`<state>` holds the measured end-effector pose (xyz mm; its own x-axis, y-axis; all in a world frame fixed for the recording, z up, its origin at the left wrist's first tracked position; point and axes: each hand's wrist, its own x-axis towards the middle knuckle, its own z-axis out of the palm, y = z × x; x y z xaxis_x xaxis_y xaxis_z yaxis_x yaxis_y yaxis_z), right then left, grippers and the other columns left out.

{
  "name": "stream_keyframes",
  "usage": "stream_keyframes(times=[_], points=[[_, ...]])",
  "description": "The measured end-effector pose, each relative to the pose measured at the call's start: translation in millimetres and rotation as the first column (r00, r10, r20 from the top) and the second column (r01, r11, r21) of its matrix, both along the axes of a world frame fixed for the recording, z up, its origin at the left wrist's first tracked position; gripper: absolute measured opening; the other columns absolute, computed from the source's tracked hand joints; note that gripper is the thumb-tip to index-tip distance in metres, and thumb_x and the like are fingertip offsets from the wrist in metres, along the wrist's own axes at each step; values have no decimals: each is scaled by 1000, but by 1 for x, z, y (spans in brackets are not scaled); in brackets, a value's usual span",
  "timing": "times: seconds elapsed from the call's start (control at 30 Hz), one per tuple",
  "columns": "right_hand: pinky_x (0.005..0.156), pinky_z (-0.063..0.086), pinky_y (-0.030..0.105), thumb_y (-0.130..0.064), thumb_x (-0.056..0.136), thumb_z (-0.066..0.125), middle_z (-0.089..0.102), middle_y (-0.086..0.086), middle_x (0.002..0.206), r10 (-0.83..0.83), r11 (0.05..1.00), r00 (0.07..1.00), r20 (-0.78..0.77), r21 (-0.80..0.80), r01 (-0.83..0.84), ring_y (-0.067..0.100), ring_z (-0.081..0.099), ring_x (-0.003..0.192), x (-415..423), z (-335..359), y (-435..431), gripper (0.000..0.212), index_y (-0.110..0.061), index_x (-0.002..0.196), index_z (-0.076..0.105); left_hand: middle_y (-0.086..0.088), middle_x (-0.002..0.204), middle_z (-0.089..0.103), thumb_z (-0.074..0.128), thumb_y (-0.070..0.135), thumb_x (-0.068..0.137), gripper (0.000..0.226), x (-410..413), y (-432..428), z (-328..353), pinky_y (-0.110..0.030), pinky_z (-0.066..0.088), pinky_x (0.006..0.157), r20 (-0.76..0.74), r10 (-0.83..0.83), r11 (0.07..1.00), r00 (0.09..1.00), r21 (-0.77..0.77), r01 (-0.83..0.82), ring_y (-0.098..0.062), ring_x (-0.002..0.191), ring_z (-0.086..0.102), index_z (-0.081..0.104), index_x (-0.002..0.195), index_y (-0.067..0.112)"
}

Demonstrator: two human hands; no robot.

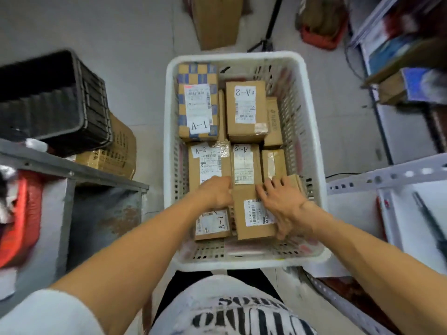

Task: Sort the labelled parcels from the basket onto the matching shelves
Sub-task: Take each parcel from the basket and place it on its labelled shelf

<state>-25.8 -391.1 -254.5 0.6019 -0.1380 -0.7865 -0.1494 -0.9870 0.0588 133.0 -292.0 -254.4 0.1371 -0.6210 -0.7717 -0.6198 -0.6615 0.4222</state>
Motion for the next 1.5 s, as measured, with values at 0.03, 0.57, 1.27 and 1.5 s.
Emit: stream_keyframes(times=[0.03,0.57,1.27,1.5], points=[[112,22,58,-65,49,82,30,26,142,25,1000,1000,9,-19,-25,43,32,130,9,16,-2,140,1,148,8,-5,117,60,64,25,86,44,8,-3,12,-37,48,93,27,-8,1000,1000,-22,9,-23,108,56,49,126,15],[106,27,54,-83,50,64,21,26,144,-844,512,438,310,222,830,42,24,133,99,-27,68,146,-2,149,-7,-6,133,52,55,28,93,51,48,44,-36,-32,43,96,-91,725,684,683,-20,-729,-27,120,52,36,137,12],[70,49,11,0,71,80,58,-19,106,-980,-82,102,-172,811,579,-7,56,93,67,-46,23,94,-22,145,27,3,141,50,78,11,75,104,33,61,-55,-50,43,104,-502,768,415,398,-83,-906,-18,125,51,11,150,38],[95,52,40,-10,59,89,64,-6,119,-1000,26,18,20,882,471,10,63,105,56,26,7,95,-26,138,37,9,144,44,77,19,68,114,38,41,24,-49,38,108,-516,596,563,616,-278,-778,-16,129,46,0,146,50]])
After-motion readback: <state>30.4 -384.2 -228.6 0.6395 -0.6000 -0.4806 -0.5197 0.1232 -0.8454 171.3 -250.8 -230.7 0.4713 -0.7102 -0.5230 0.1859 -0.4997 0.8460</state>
